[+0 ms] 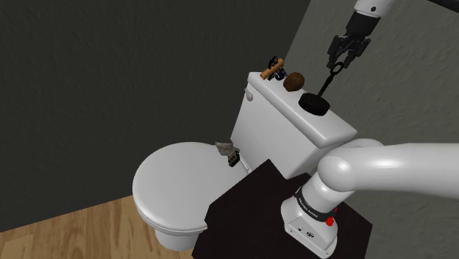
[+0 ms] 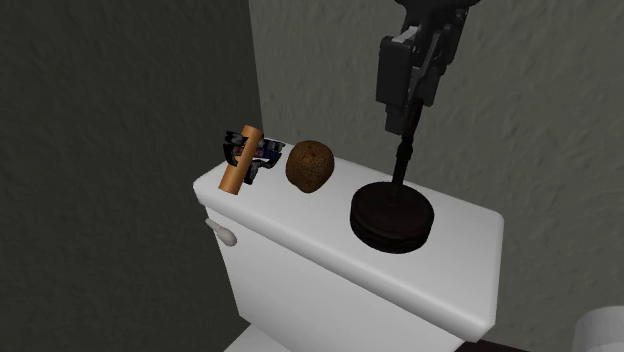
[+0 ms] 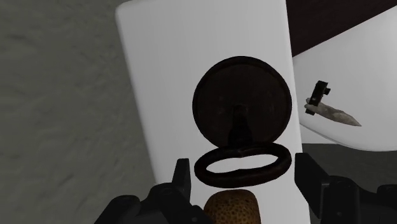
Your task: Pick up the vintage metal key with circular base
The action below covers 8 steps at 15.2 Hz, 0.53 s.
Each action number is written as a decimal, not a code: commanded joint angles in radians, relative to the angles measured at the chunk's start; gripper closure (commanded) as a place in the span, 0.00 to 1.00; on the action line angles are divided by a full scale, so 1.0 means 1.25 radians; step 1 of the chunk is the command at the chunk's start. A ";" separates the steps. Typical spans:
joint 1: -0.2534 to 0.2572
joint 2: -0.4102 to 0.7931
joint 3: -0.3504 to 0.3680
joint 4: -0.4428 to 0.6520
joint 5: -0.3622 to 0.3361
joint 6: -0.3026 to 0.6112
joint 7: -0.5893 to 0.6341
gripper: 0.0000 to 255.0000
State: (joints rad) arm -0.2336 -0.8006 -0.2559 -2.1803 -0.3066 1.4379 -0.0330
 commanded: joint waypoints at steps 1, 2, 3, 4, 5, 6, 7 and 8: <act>0.002 0.010 0.003 0.029 0.003 -0.018 -0.003 1.00; 0.002 0.015 0.004 0.043 0.004 -0.027 -0.005 1.00; 0.003 0.021 0.005 0.057 0.006 -0.036 -0.007 1.00; 0.003 0.026 0.006 0.072 0.007 -0.045 -0.009 1.00; 0.004 0.032 0.007 0.087 0.008 -0.054 -0.011 1.00; 0.005 0.037 0.008 0.102 0.009 -0.063 -0.013 1.00; 0.005 0.043 0.009 0.117 0.010 -0.073 -0.015 1.00; 0.006 0.049 0.010 0.132 0.011 -0.082 -0.017 1.00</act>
State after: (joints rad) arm -0.2276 -0.7490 -0.2444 -2.0372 -0.2943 1.3471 -0.0518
